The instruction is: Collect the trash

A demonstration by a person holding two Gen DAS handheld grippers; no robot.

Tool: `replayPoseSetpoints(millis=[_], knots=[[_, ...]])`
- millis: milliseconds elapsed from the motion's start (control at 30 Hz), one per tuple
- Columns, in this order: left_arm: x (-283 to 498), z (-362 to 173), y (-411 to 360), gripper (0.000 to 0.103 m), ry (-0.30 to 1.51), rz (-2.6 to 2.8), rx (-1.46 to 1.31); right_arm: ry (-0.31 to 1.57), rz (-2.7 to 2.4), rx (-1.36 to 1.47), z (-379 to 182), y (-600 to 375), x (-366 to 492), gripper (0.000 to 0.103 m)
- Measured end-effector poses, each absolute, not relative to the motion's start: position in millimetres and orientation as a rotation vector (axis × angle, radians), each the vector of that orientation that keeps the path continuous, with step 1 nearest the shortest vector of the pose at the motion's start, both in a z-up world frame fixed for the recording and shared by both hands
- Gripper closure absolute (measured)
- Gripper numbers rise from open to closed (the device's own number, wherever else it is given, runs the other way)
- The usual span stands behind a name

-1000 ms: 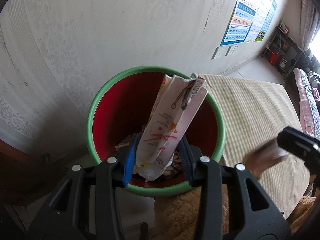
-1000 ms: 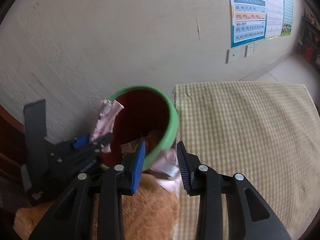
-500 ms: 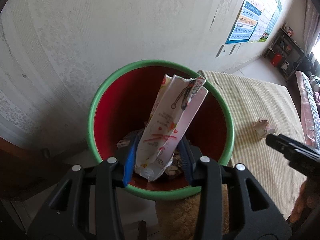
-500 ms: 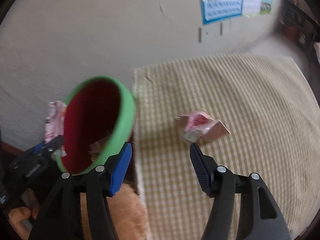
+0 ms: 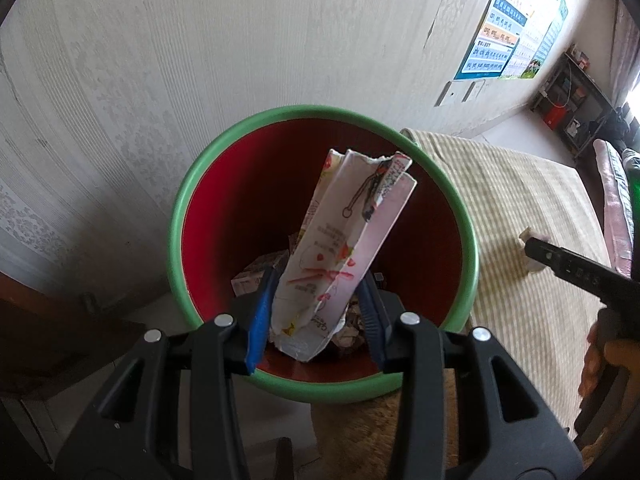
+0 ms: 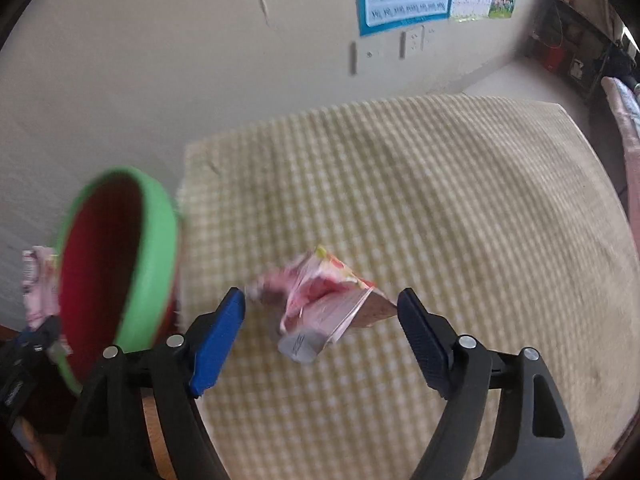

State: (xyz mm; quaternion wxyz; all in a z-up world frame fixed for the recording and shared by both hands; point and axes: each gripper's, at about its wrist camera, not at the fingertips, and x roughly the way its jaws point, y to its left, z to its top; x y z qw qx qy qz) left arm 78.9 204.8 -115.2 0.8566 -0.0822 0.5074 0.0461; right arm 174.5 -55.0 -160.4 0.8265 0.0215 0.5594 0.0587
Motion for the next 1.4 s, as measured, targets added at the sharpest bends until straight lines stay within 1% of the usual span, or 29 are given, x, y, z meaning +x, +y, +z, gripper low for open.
replayPoseSetpoints(millis=[67, 100, 133, 167, 200, 233, 267, 367, 433, 467, 500, 533, 600, 633, 667, 733, 767, 800, 833, 867, 900, 967, 1167, 1200, 1233, 1267, 1300, 1333, 1400], knots=[[80.5, -116.1, 204.4, 0.064, 1.068, 0.096, -0.173, 1.227, 0.115, 0.020, -169.0, -56.3, 176.1, 0.033], [80.8, -116.2, 204.7, 0.064, 1.068, 0.096, -0.173, 1.244, 0.111, 0.031, -175.1, -61.3, 175.0, 0.042], [81.1, -116.6, 205.2, 0.064, 1.067, 0.098, -0.174, 1.247, 0.109, 0.056, -178.1, -65.6, 174.4, 0.062], [81.4, -117.1, 205.6, 0.064, 1.067, 0.100, -0.175, 1.242, 0.119, 0.103, -179.7, -71.9, 172.3, 0.073], [80.6, -117.8, 206.5, 0.064, 1.067, 0.100, -0.176, 1.235, 0.140, 0.173, -180.4, -80.2, 169.6, 0.091], [81.0, -118.3, 207.0, 0.064, 1.067, 0.102, -0.175, 1.230, 0.145, 0.189, -179.6, -83.3, 168.1, 0.101], [80.7, -118.9, 206.9, 0.064, 1.068, 0.103, -0.175, 1.216, 0.151, 0.183, -177.1, -84.6, 166.6, 0.103], [79.8, -119.3, 207.0, 0.064, 1.069, 0.104, -0.177, 1.172, 0.169, 0.106, -165.3, -81.5, 162.3, 0.102], [79.6, -118.7, 206.9, 0.064, 1.066, 0.104, -0.178, 1.154, 0.182, 0.122, -158.2, -83.3, 159.8, 0.094], [78.8, -118.3, 206.6, 0.064, 1.066, 0.104, -0.178, 1.130, 0.190, 0.140, -153.7, -84.9, 159.8, 0.086], [78.7, -118.3, 206.5, 0.064, 1.065, 0.104, -0.178, 1.108, 0.194, 0.153, -149.0, -84.8, 160.9, 0.062], [78.7, -118.1, 206.2, 0.064, 1.064, 0.102, -0.177, 1.073, 0.190, 0.155, -143.4, -84.2, 163.6, 0.045], [77.8, -119.2, 206.3, 0.064, 1.066, 0.102, -0.176, 1.047, 0.170, 0.110, -137.3, -75.8, 175.0, 0.040], [78.1, -120.3, 206.8, 0.064, 1.070, 0.103, -0.178, 1.064, 0.177, 0.080, -139.1, -70.0, 183.6, 0.036], [78.2, -121.0, 207.5, 0.064, 1.072, 0.104, -0.180, 1.091, 0.187, 0.054, -141.6, -64.5, 190.2, 0.034], [79.1, -122.5, 207.4, 0.064, 1.076, 0.105, -0.182, 1.127, 0.185, -0.030, -150.6, -52.9, 205.4, 0.034], [79.4, -123.1, 207.1, 0.064, 1.077, 0.105, -0.182, 1.124, 0.175, -0.060, -154.3, -49.9, 206.5, 0.036], [79.7, -123.5, 207.0, 0.064, 1.078, 0.105, -0.181, 1.126, 0.168, -0.079, -157.0, -47.4, 210.3, 0.055], [79.8, -124.0, 207.1, 0.064, 1.079, 0.106, -0.181, 1.153, 0.168, -0.079, -161.8, -46.0, 214.6, 0.076], [80.0, -124.6, 207.3, 0.064, 1.081, 0.107, -0.181, 1.176, 0.169, -0.068, -164.1, -47.5, 215.8, 0.076], [80.4, -125.1, 207.8, 0.064, 1.082, 0.108, -0.181, 1.164, 0.175, -0.048, -161.3, -48.2, 214.3, 0.081], [80.8, -125.7, 208.8, 0.064, 1.081, 0.112, -0.184, 1.140, 0.213, 0.001, -153.1, -46.3, 205.2, 0.081], [81.7, -124.7, 209.3, 0.063, 1.074, 0.130, -0.176, 1.054, 0.429, 0.120, -101.9, -9.9, 171.8, 0.080], [81.3, -123.9, 209.7, 0.058, 1.071, 0.136, -0.177, 1.041, 0.474, 0.125, -94.8, -1.0, 167.5, 0.077], [80.5, -121.7, 210.7, 0.048, 1.064, 0.145, -0.178, 1.032, 0.516, 0.136, -89.0, 7.9, 163.2, 0.076], [79.7, -119.6, 211.6, 0.043, 1.056, 0.152, -0.177, 1.031, 0.560, 0.154, -83.9, 14.9, 160.2, 0.072], [78.5, -116.4, 212.7, 0.039, 1.044, 0.161, -0.175, 1.027, 0.585, 0.168, -80.1, 19.2, 159.4, 0.061], [78.6, -114.5, 212.7, 0.038, 1.038, 0.165, -0.174, 1.015, 0.591, 0.173, -76.1, 20.9, 157.2, 0.058], [77.4, -108.7, 213.5, 0.035, 1.027, 0.170, -0.174, 0.988, 0.588, 0.168, -67.4, 18.2, 153.9, 0.058]])
